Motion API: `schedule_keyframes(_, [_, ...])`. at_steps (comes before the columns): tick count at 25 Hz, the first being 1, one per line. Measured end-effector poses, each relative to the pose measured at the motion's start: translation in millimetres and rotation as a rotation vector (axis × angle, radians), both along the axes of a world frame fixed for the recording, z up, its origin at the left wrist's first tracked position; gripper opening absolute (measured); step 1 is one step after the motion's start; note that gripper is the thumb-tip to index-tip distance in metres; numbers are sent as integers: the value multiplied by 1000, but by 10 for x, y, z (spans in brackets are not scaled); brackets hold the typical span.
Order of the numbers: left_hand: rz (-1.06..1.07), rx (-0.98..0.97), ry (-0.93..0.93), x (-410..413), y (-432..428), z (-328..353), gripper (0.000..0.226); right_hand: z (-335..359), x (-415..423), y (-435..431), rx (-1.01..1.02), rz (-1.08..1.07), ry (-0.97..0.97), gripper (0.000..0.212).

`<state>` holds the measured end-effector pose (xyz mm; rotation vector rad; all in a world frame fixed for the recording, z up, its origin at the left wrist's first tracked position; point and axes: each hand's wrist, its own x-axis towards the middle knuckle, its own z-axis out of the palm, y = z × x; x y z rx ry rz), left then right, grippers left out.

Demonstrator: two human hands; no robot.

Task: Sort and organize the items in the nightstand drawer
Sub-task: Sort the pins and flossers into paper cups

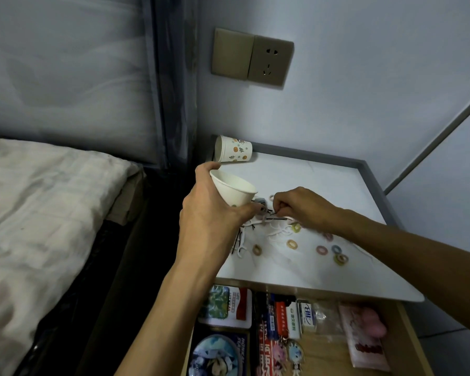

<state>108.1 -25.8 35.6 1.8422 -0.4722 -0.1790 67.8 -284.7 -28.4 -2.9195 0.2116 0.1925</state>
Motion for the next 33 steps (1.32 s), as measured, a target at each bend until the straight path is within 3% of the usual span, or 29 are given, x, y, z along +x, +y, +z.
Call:
schedule_keyframes(4, [13, -15, -2, 35, 12, 3, 81, -71, 39, 45, -1, 23, 16, 4])
schedule_keyframes(9, [8, -23, -2, 47, 9, 6, 82, -84, -42, 19, -47, -50, -33, 5])
schedule_keyframes(14, [-1, -34, -4, 48, 17, -14, 79, 52, -190, -103, 298, -445, -346, 4])
schedule_keyframes(16, [4, -49, 1, 55, 15, -16, 80, 112, -276, -168, 409, -557, -387, 4])
schedule_keyframes(20, [10, -49, -6, 63, 17, -11, 82, 152, -391, -238, 443, -634, -368, 2])
schedule_keyframes(26, [4, -55, 5, 33, -15, 1, 79, 158, -436, -294, 700, -714, -472, 2])
schedule_keyframes(29, [-7, -54, 14, 20, -37, 11, 77, 145, -452, -238, 611, -654, -473, 3])
schedule_keyframes(33, [1, -54, 21, 39, -42, 11, 81, 126, -260, -31, 264, -295, -234, 6])
